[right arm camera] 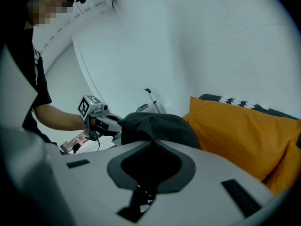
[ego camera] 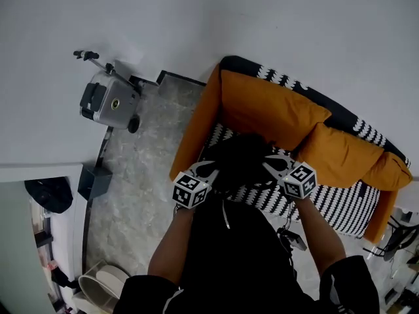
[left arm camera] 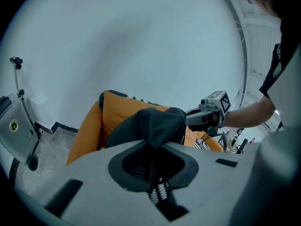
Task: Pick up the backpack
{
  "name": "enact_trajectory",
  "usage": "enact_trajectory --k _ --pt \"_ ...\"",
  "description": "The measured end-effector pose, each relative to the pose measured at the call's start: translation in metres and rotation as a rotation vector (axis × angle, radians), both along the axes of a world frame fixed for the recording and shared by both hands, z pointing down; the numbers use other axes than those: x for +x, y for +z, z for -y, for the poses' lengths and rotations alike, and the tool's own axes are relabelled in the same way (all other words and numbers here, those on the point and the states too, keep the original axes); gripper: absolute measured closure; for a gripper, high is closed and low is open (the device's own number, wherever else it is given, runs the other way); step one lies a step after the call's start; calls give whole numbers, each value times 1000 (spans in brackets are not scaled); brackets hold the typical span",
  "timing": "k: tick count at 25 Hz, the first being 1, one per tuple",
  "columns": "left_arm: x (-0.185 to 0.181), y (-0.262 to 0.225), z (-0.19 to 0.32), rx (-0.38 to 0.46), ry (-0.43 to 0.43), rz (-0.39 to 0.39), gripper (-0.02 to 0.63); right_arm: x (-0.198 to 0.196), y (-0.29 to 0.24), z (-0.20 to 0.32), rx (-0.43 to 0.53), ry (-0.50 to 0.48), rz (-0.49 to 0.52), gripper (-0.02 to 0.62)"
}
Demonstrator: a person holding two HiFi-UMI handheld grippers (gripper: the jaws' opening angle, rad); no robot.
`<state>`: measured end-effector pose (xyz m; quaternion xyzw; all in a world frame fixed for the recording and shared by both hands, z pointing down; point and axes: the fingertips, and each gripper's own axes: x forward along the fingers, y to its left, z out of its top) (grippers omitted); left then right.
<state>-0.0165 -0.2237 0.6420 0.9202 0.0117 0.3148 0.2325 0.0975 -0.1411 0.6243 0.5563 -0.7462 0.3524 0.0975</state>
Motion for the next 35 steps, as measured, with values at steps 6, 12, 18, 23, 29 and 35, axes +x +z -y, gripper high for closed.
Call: enact_trajectory --k 6,12,18,23,29,35 --pt "1 -29 2 50 27 -34 560 -6 -24 -7 41 20 15 560" --pt "3 -72 12 96 25 -81 560 -6 -68 -1 118 23 -7 560" --pt "9 -119 24 130 36 -129 560 0 -116 8 178 -6 -66 560" --pt "17 -163 34 142 37 -193 560 6 -160 16 239 2 -101 561" --pt "34 -211 44 173 59 -262 560 21 -208 22 302 22 -140 561" --pt "49 -255 49 214 92 -318 560 33 -251 25 362 43 -179 561"
